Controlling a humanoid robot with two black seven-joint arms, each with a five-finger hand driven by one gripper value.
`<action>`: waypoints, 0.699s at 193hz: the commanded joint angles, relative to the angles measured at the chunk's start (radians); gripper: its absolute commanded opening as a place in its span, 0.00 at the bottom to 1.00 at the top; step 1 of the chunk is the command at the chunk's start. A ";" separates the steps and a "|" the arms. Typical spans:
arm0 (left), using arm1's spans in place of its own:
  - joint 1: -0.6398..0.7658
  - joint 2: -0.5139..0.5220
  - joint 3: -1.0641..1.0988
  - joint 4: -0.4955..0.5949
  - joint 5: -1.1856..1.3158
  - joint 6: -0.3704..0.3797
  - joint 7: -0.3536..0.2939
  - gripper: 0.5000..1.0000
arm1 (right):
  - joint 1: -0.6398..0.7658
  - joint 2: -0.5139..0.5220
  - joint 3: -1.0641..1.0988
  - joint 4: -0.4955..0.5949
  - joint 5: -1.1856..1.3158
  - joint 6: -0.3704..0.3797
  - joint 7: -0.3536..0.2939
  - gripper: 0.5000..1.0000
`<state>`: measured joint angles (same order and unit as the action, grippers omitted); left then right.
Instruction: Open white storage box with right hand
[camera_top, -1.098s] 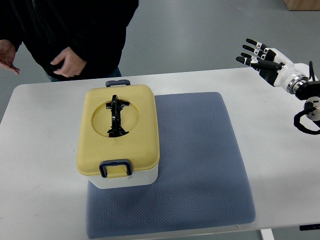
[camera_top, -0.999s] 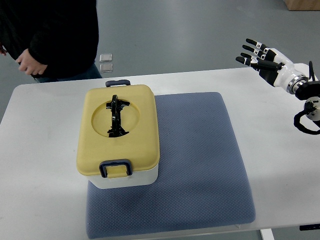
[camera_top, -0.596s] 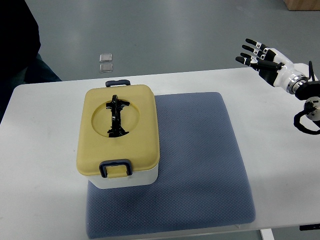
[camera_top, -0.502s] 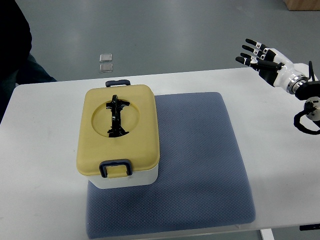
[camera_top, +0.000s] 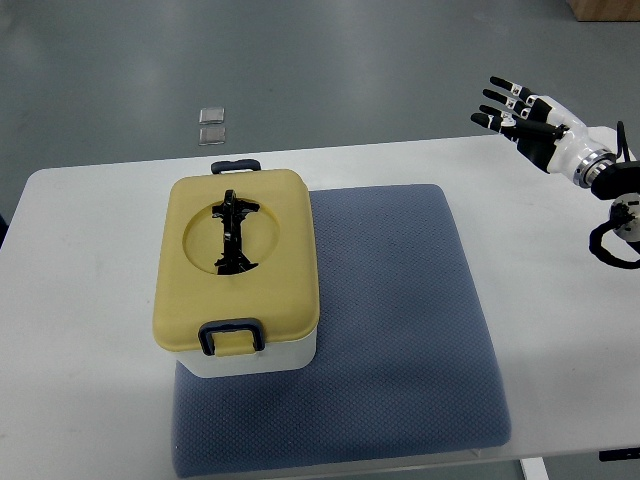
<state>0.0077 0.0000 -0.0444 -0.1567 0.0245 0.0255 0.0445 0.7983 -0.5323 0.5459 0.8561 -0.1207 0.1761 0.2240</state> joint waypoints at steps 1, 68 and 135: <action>0.000 0.000 0.000 0.000 0.000 0.001 0.000 1.00 | 0.002 0.000 -0.001 -0.002 0.001 0.011 0.000 0.86; 0.000 0.000 0.000 0.000 0.000 0.001 0.000 1.00 | 0.002 -0.012 0.000 -0.005 0.001 0.016 0.001 0.86; 0.000 0.000 0.000 0.000 0.000 0.001 0.000 1.00 | 0.002 -0.012 0.020 -0.006 0.001 0.020 0.029 0.86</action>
<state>0.0078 0.0000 -0.0445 -0.1564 0.0245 0.0261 0.0445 0.8019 -0.5472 0.5549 0.8498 -0.1196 0.1955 0.2334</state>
